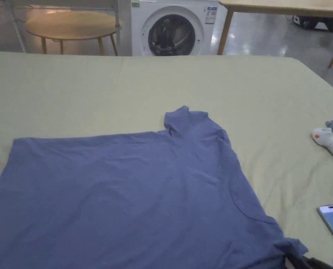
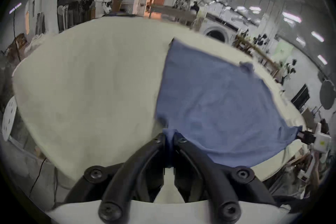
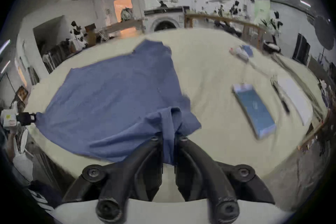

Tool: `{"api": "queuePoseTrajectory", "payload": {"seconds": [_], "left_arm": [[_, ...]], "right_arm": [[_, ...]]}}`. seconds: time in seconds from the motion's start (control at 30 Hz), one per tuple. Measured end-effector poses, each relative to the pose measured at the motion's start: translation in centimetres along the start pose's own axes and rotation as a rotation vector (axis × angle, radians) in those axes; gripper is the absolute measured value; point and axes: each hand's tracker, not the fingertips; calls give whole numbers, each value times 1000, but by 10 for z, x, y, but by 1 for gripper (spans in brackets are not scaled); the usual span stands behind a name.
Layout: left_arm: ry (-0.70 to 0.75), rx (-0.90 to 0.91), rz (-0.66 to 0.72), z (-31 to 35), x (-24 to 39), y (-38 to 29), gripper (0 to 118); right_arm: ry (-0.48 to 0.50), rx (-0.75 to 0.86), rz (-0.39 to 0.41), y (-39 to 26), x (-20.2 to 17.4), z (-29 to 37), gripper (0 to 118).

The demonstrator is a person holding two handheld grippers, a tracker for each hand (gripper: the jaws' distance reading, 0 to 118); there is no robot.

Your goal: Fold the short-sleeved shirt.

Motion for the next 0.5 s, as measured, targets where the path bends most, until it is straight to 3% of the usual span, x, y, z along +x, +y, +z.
{"api": "queuePoseTrajectory", "payload": {"seconds": [0.07, 0.13, 0.37, 0.4, 0.43, 0.47, 0.5], "left_arm": [[-1, 75, -54, -1, 2, 35, 2], [-11, 70, -87, -19, 2, 67, 2], [-3, -17, -77, -124, -15, 123, 3], [3, -20, -83, -133, -14, 126, 18], [8, -26, -84, -142, -14, 130, 46], [2, -19, -78, -146, -16, 129, 69], [0, -13, -75, -148, -16, 130, 70]], "right_arm": [[20, 21, 82, 44, -4, -21, 9], [26, 35, 101, 79, -4, -50, 9], [26, -103, 0, 144, 2, -190, 12], [15, -105, -12, 144, 1, -201, 28], [-7, -113, -14, 142, -6, -201, 52], [-24, -108, -3, 140, -10, -206, 65], [-39, -105, -2, 137, -13, -209, 64]]}}
